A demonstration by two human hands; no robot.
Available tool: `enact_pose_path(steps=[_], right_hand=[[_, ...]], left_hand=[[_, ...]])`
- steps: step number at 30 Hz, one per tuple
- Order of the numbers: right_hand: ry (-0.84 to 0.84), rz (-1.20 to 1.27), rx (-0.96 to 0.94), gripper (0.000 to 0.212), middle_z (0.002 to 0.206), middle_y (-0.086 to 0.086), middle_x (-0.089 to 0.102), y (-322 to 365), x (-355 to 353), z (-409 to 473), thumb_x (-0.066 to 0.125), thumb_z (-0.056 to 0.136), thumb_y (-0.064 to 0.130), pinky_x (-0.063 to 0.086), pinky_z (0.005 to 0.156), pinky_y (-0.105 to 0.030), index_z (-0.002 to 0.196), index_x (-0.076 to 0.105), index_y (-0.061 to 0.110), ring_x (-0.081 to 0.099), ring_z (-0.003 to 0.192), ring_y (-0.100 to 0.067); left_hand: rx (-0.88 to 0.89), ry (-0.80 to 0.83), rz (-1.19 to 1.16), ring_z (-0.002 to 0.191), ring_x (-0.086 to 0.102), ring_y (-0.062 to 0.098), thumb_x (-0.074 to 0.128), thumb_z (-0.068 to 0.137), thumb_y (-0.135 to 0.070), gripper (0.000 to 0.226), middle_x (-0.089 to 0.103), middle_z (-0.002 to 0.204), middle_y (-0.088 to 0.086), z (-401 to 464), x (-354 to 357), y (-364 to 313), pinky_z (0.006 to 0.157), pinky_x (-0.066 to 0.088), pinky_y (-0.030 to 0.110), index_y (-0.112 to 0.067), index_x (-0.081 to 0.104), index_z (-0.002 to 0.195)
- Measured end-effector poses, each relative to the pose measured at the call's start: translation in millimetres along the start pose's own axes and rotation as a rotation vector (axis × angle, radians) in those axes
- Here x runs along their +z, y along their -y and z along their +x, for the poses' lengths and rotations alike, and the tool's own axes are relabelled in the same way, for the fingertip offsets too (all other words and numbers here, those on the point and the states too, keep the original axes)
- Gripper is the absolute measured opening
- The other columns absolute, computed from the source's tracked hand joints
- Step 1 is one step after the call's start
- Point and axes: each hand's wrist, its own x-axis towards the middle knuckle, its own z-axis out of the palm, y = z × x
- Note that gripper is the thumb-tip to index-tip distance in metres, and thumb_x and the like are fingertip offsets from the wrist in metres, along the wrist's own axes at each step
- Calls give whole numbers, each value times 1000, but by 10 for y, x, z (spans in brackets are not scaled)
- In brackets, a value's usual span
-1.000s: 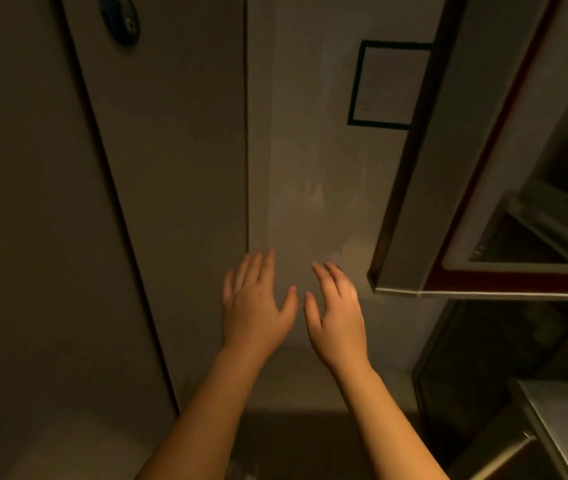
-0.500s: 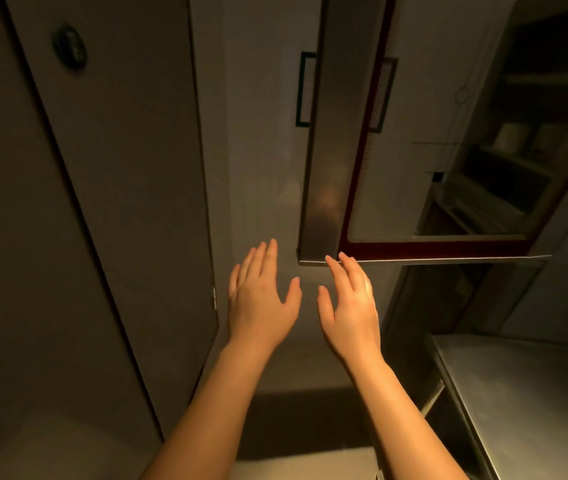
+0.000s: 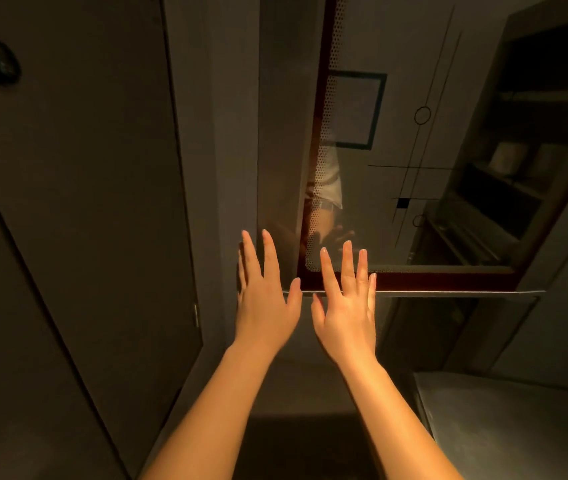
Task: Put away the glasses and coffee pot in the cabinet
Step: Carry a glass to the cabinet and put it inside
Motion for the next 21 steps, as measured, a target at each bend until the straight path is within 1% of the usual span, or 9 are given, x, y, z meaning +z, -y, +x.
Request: enact_pose_path(steps=[2,5,7,9,12,13,15,17,21], right_hand=[[3,-36,-18,82,161,-6,-2,-53,58,49,64,88,24,3,116,-55,153,14,26,-9,148,-28],[8,-33,-19,80,161,-7,0,-114,149,107,64,88,25,5,116,-56,152,17,24,-9,148,-29],[6,-21,-20,78,161,-8,1,-140,211,132,63,89,25,6,116,-57,152,18,24,-8,148,-30],[-2,-5,-26,78,161,-8,1,-155,272,165,62,89,26,8,115,-58,152,18,23,-6,148,-31],[-14,-7,-28,77,161,-9,0,-166,378,253,62,90,28,10,115,-58,153,17,22,-5,148,-31],[-13,-12,-26,77,161,-8,0,-171,421,292,62,91,29,10,115,-58,153,17,23,-6,148,-31],[-11,-23,-19,78,161,-8,-1,-188,517,383,62,91,30,10,116,-57,153,15,24,-6,148,-31],[-16,-45,-13,77,161,-8,0,-213,628,491,61,90,29,11,116,-57,153,16,24,-6,148,-31],[-13,-137,-9,83,161,-10,2,-315,886,746,64,86,25,12,116,-56,153,15,23,-5,148,-32]], left_hand=[[-12,-13,-8,147,-12,22,47,97,-41,87,-33,155,-3,43,56,-34,114,22,44,-27,-19,151],[-27,3,-35,147,-8,22,48,97,-42,87,-32,155,-4,85,131,-73,114,22,45,-30,-20,150],[-32,4,-48,144,-11,16,49,96,-43,87,-37,152,-7,108,182,-72,115,20,44,-32,-20,149],[-28,-12,-61,135,-16,8,50,96,-42,87,-40,147,-11,156,226,-54,115,18,41,-32,-19,149],[-23,-32,-66,133,-17,6,51,96,-40,87,-33,154,-7,289,297,-9,113,18,36,-31,-15,151],[-22,-36,-69,136,-17,7,52,95,-39,86,-30,156,-6,352,324,9,113,18,36,-31,-14,151],[-14,-42,-74,144,-14,15,53,95,-38,86,-25,158,-3,503,387,61,113,19,36,-30,-10,152],[-1,-45,-89,147,-10,22,54,95,-38,85,-22,159,-2,686,463,133,112,18,34,-29,-7,153],[43,-51,-125,148,-7,24,55,94,-38,82,-15,161,-2,1125,666,312,105,12,27,-29,0,154]])
